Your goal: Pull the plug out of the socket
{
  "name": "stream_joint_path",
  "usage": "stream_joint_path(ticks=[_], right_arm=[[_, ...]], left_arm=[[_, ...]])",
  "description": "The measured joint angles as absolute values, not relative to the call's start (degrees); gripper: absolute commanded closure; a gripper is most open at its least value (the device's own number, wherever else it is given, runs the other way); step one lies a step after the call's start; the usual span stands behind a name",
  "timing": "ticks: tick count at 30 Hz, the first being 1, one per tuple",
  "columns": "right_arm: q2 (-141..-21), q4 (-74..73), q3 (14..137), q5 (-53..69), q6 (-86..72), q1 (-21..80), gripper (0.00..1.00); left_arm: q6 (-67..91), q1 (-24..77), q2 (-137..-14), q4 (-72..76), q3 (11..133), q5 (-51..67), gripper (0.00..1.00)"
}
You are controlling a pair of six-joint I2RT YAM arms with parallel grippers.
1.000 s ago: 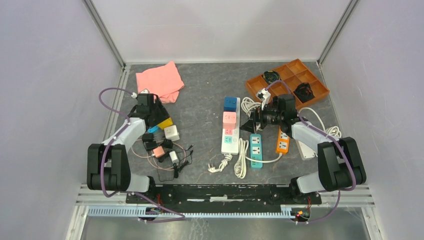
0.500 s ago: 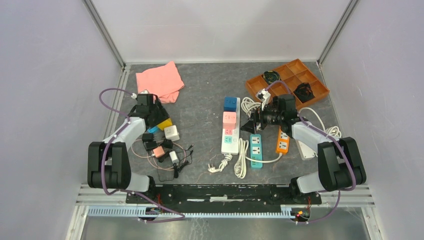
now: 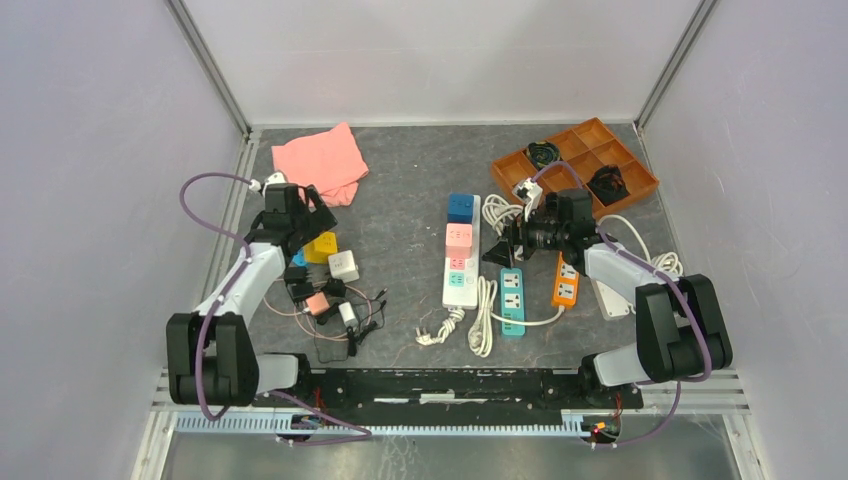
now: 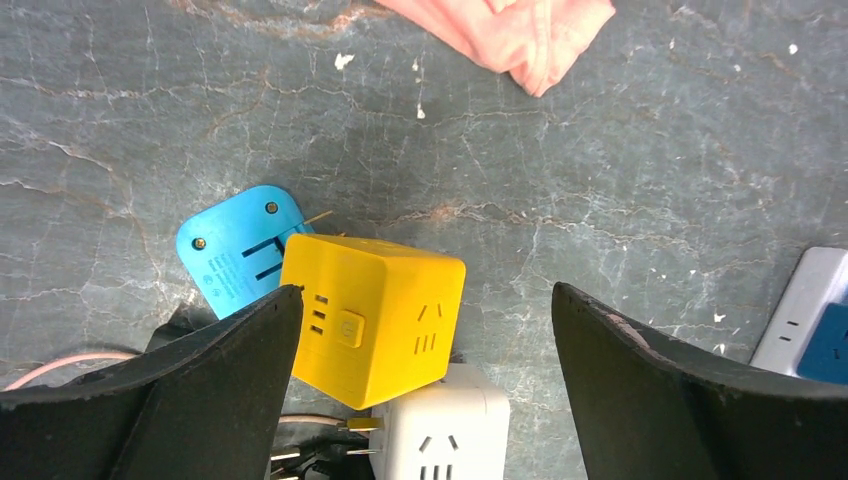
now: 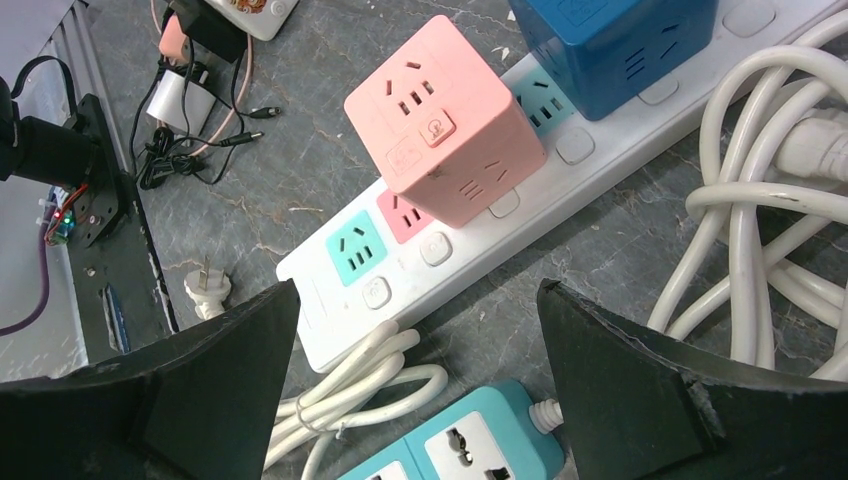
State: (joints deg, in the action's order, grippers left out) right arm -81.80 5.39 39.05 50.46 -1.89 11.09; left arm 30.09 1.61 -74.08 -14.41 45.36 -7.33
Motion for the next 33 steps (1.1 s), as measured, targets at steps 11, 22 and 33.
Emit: stream_joint_path(ticks=[11, 22, 33], right_arm=[[-81.80, 5.02, 39.22, 50.57, -1.28, 10.70, 0.04], [-81.06, 4.56, 39.22, 50.83, 1.02, 10.57, 0.05], [-78.76, 2.11, 39.99, 51.00, 4.64, 10.33, 0.05]], left_arm=[[30.04, 1.61, -64.58, -15.14, 45.36, -7.31, 0.00], [29.98, 1.61, -55.02, -15.03, 45.54, 6.33, 0.00], [31.92, 1.80, -49.74, -12.21, 42.26, 21.39, 0.00]])
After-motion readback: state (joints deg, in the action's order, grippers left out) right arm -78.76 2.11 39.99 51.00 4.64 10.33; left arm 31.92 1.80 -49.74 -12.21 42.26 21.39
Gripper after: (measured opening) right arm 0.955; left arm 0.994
